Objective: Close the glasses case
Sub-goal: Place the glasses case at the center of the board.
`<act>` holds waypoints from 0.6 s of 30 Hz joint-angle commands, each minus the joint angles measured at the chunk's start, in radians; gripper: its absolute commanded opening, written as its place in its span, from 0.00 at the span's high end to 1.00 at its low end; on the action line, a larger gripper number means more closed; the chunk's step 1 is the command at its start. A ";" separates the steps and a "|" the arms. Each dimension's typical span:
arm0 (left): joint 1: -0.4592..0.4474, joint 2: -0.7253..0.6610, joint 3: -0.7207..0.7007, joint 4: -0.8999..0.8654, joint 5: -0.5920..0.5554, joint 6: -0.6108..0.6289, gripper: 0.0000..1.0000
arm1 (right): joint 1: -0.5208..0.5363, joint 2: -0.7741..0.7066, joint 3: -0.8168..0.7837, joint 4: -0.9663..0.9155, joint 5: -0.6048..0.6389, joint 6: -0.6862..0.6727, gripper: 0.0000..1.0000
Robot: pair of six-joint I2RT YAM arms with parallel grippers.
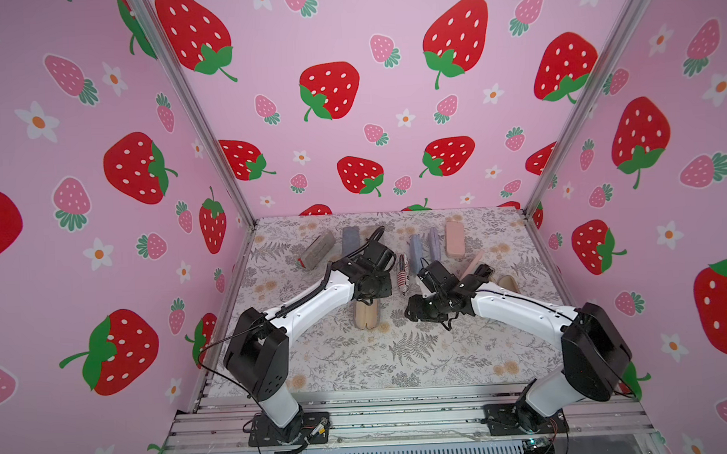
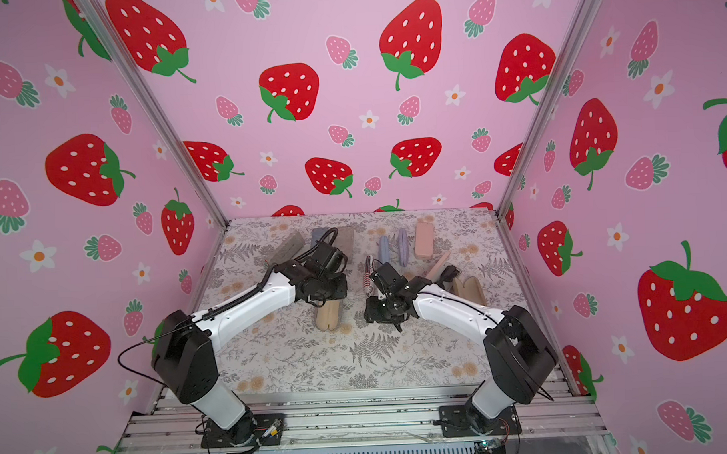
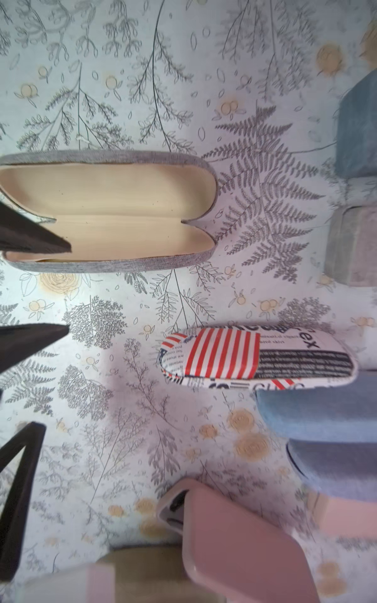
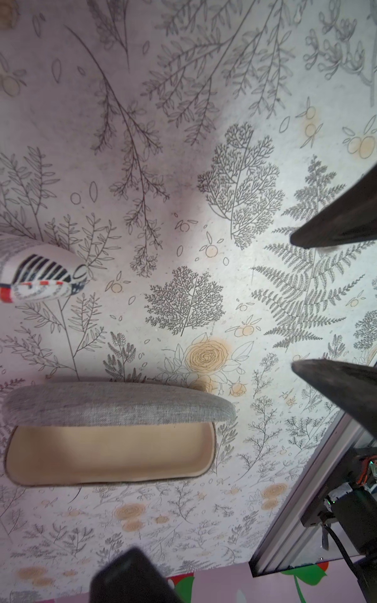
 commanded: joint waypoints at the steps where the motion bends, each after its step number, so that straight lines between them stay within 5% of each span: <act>1: 0.019 -0.069 -0.030 -0.017 -0.044 0.047 0.83 | 0.007 0.030 0.066 -0.013 -0.020 -0.008 0.46; 3: 0.047 -0.110 -0.074 -0.004 -0.033 0.061 1.00 | 0.006 0.055 0.090 -0.015 -0.026 -0.013 0.65; 8: 0.119 -0.203 -0.198 0.046 0.008 0.081 1.00 | 0.007 0.142 0.158 -0.022 -0.057 -0.023 0.97; 18: 0.287 -0.284 -0.421 0.167 0.150 0.111 1.00 | 0.009 0.320 0.306 -0.052 -0.079 -0.041 1.00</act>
